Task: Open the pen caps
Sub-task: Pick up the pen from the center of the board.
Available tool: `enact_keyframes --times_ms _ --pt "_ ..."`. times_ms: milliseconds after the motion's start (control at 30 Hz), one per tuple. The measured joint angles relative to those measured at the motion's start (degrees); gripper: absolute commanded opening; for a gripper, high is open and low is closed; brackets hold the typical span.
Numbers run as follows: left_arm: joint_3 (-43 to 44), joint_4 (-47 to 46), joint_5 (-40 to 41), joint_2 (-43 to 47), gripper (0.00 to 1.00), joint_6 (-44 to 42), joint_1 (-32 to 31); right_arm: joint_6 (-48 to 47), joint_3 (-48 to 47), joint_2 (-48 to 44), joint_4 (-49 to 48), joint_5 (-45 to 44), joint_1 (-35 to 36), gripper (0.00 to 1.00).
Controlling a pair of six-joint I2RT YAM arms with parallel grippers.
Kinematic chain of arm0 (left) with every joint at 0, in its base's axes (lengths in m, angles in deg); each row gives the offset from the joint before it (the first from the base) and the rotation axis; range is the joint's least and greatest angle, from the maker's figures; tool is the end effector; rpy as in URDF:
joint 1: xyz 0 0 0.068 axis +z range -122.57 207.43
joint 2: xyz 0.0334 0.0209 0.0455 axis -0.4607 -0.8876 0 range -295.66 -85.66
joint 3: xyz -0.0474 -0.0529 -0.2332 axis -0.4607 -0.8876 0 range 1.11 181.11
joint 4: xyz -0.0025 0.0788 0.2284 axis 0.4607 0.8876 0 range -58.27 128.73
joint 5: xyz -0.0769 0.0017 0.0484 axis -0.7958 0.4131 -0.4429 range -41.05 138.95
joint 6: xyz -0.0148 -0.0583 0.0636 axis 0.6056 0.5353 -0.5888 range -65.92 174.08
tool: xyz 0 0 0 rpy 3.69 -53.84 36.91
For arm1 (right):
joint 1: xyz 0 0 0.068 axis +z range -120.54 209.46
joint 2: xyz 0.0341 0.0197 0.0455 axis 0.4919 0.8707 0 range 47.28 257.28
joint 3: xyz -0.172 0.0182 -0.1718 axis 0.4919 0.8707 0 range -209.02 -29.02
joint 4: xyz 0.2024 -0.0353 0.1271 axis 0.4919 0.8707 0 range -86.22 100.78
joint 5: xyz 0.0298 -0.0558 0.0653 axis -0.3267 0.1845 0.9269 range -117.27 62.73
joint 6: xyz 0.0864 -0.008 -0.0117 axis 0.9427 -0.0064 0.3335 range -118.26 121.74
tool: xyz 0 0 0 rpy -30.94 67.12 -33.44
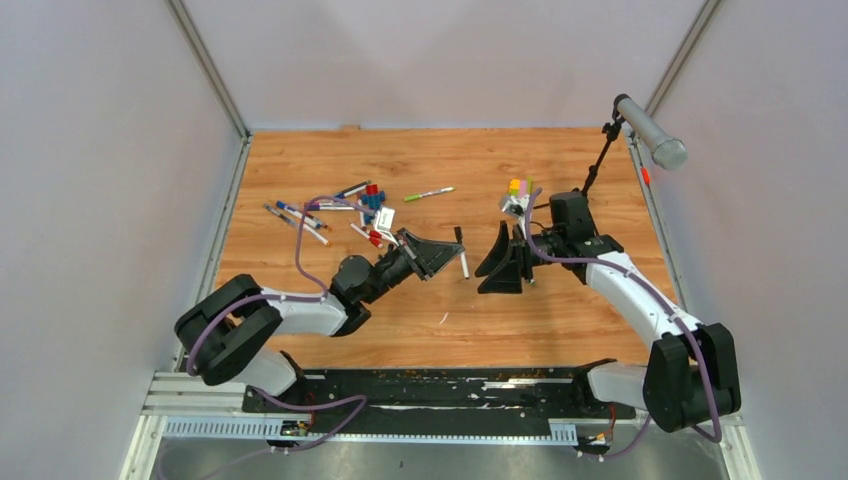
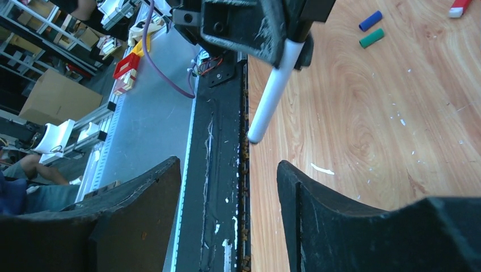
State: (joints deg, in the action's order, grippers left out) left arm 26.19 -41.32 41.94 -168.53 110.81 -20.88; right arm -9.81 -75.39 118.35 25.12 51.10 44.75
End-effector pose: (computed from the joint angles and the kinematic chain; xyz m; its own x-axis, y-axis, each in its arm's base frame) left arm 0.1969 -0.2354 0.2280 -0.5891 -0.5863 -0.5561 0.5960 0.1495 -0.7889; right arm 0.2063 0.1352 0.2313 -0.5384 -0.1890 -0.8212 -0.8336 -0.0230 0.5518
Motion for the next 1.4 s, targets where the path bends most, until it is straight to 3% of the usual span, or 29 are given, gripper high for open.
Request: enact_keyframes --times_ms 267,367,467,667,767,900,1000,1200,1400 --pt "2.6 -5.4 1.8 -5.7 0.00 0.9 -3.7 3.3 0.0 1.5 -2.3 -3.5 0.8 0.61" --pt "2.9 -6.6 2.2 -7.4 0.00 1.1 -4.3 6.3 0.3 1.7 -4.6 -4.5 0.8 0.55" --pt "3.0 -7.5 2.8 -9.0 0.00 1.1 -5.0 11.0 1.8 1.8 -9.2 -5.0 0.8 0.42" --pt "3.5 -8.5 4.2 -10.6 0.00 0.8 -5.7 17.1 2.8 3.8 -13.4 -4.9 1.0 0.01" --pt "3.5 -9.1 4.6 -11.1 0.04 1.0 -5.7 17.9 2.8 3.9 -13.6 -5.2 1.0 0.00" --pt "3.5 -9.5 4.6 -11.2 0.38 1.1 -5.7 17.0 2.4 3.9 -12.6 -5.3 1.0 0.00" --pt "3.6 -9.3 4.4 -11.2 0.55 1.9 -5.7 15.4 1.9 3.9 -11.6 -5.5 1.1 0.00" --pt "5.1 -2.6 1.8 -8.3 0.63 2.6 -4.7 9.9 0.4 4.0 -6.9 -4.9 1.5 0.00" --pt "6.4 -1.0 -1.4 -7.1 0.59 2.9 -3.0 4.5 -1.0 4.6 -2.7 -2.6 2.0 0.00"
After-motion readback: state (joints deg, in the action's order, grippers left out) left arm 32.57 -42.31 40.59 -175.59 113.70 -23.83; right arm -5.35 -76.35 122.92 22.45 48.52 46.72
